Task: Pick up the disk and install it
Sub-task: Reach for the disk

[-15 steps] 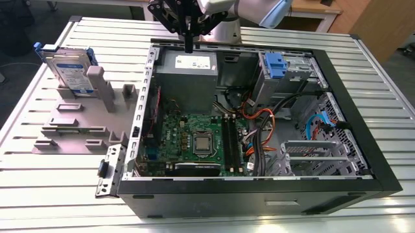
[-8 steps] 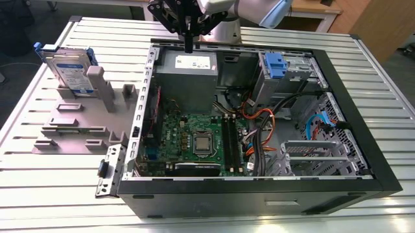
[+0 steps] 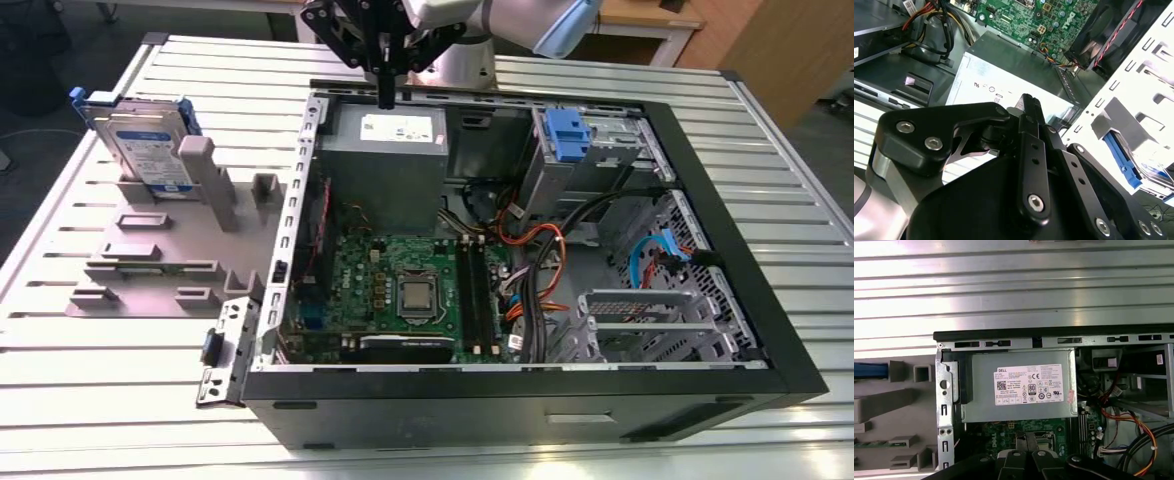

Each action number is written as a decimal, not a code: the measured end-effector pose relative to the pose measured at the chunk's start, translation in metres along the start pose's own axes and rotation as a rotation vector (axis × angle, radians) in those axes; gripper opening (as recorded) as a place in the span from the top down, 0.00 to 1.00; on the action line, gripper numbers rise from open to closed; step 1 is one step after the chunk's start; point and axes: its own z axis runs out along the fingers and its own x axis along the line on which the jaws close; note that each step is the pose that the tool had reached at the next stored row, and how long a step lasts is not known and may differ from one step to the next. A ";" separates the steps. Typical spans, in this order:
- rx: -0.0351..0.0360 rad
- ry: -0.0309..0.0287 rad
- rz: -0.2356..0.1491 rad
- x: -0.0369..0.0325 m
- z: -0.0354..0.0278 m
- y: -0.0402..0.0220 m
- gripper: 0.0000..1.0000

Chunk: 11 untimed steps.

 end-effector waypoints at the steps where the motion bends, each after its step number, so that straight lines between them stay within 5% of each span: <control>1: 0.0000 0.0000 0.000 0.0005 0.0000 0.0000 0.89; 11: 0.0000 0.0001 0.000 0.0040 -0.0001 -0.0003 0.89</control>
